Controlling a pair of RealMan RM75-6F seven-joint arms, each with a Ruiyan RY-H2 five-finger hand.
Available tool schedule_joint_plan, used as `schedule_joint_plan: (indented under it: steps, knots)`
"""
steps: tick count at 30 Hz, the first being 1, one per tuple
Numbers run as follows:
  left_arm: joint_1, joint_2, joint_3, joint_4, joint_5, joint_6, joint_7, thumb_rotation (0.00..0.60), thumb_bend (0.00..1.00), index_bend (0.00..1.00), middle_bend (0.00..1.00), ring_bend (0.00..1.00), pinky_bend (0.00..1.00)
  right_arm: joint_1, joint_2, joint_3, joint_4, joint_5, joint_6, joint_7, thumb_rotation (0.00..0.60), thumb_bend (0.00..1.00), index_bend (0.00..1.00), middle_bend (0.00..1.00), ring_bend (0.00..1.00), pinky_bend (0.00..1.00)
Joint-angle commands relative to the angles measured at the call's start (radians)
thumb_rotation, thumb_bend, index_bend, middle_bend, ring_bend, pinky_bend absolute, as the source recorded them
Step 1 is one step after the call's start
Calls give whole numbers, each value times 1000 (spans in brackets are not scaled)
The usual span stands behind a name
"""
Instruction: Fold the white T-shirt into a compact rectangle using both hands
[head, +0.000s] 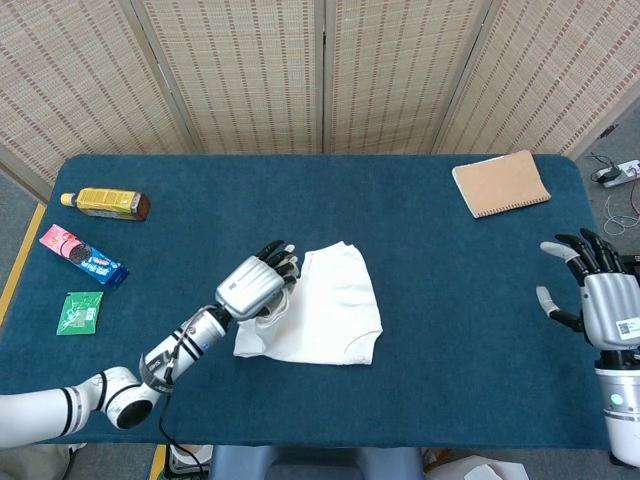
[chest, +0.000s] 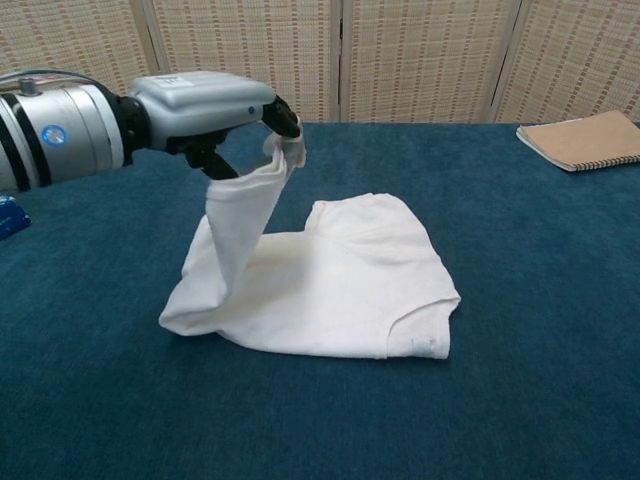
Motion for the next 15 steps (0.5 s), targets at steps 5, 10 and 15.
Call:
schedule_joint_plan:
  steps: [5, 10, 15]
  knots:
    - [-60, -133, -1, 17, -110, -12, 197, 600, 620, 699, 318, 156, 64, -12, 12, -1, -1, -1, 9, 13, 600, 301, 277, 210, 72, 124]
    - [-84, -223, 1, 59, -195, 10, 307, 600, 620, 699, 318, 156, 64, -17, 16, 0, -2, -1, 12, 18, 600, 301, 277, 210, 71, 124]
    - [-109, -300, -5, 108, -285, 32, 398, 600, 620, 699, 318, 156, 63, -18, 16, 0, -1, -1, 9, 20, 600, 302, 277, 210, 72, 124]
